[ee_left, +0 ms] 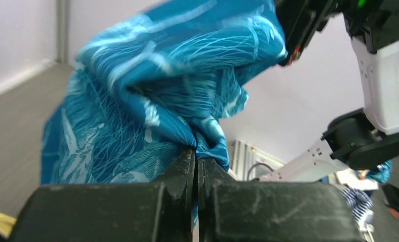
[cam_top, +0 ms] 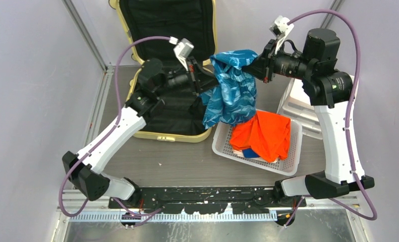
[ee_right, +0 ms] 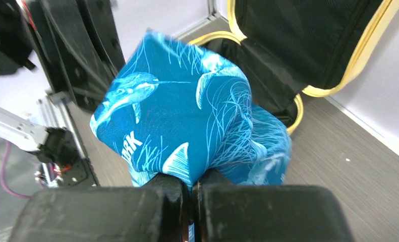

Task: Open, take out, and arrange the luggage
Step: Place the clothes in the bin.

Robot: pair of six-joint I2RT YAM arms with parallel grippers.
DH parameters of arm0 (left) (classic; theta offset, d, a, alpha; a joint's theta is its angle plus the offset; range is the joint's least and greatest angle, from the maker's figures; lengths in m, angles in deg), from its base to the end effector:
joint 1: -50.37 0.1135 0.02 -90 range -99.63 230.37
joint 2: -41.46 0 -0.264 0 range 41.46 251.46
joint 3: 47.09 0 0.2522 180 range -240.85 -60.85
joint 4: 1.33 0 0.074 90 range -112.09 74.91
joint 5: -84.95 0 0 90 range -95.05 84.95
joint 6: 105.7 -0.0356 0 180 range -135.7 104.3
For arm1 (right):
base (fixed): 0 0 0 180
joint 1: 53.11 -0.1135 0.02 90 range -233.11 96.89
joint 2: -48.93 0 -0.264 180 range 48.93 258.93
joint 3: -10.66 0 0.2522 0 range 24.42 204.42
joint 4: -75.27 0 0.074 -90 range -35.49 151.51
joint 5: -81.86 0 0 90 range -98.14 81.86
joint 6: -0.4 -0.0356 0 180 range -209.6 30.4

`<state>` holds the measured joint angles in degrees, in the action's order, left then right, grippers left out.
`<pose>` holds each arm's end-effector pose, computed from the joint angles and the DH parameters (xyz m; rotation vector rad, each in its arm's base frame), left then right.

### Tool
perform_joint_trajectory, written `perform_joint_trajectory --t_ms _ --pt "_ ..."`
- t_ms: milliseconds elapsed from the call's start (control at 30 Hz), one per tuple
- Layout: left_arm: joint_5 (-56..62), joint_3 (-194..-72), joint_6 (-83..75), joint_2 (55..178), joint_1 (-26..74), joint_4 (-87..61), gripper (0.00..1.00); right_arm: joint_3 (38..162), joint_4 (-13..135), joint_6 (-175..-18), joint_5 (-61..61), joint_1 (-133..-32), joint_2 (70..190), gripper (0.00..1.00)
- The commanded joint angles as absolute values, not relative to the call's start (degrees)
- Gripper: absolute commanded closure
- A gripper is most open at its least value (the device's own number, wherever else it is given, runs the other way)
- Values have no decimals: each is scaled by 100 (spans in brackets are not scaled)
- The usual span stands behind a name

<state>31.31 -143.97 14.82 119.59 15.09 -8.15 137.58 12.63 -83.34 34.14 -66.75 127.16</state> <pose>0.2368 -0.1934 0.4741 0.6421 1.4135 -1.3608 0.2179 0.0775 0.5372 -0.8167 1.6186 0.7570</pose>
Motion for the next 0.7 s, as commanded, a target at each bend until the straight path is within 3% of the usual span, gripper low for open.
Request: perform_joint_trajectory --t_ms 0,167,333,667 --pt "3245 -14644 1737 12100 1035 -244 100 13725 2251 -9470 4072 -6611 12513 96" --pt "2784 -14066 1903 12078 889 398 99 12813 3160 -10533 4607 -6618 12265 96" --pt "2601 -13606 2261 11877 827 1073 99 12317 3168 -10709 4597 -6699 12046 96" --pt "2538 -13542 2305 12106 447 1075 99 11436 2381 -10323 3325 -6677 11254 93"
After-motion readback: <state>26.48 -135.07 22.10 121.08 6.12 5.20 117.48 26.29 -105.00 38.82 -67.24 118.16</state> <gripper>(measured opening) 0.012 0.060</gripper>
